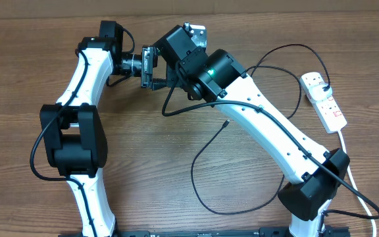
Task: Plug charger to phone and switch on socket
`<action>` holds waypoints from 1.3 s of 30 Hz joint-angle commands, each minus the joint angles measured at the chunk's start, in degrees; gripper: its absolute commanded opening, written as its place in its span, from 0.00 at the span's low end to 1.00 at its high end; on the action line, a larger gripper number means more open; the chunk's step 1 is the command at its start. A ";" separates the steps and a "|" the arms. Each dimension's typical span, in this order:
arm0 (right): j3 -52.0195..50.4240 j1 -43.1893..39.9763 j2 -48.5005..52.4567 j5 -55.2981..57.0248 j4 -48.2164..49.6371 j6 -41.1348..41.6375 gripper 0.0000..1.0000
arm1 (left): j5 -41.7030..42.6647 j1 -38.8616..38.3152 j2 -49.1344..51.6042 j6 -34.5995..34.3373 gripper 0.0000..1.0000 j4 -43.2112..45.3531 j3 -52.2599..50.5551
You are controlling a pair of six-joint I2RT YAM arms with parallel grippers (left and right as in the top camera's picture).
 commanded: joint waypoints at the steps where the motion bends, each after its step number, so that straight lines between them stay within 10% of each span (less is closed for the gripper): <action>1: 0.92 0.00 0.90 0.79 0.17 0.00 0.12 | 3.13 -0.26 0.04 -0.61 0.67 0.07 1.62; 21: 0.92 -0.09 0.92 0.92 0.61 1.79 0.04 | 3.06 -0.26 0.04 -0.57 0.83 0.13 1.62; 39: 0.98 -1.16 0.61 10.84 0.68 43.25 0.04 | 0.50 -0.55 0.07 -0.59 0.96 7.45 1.62</action>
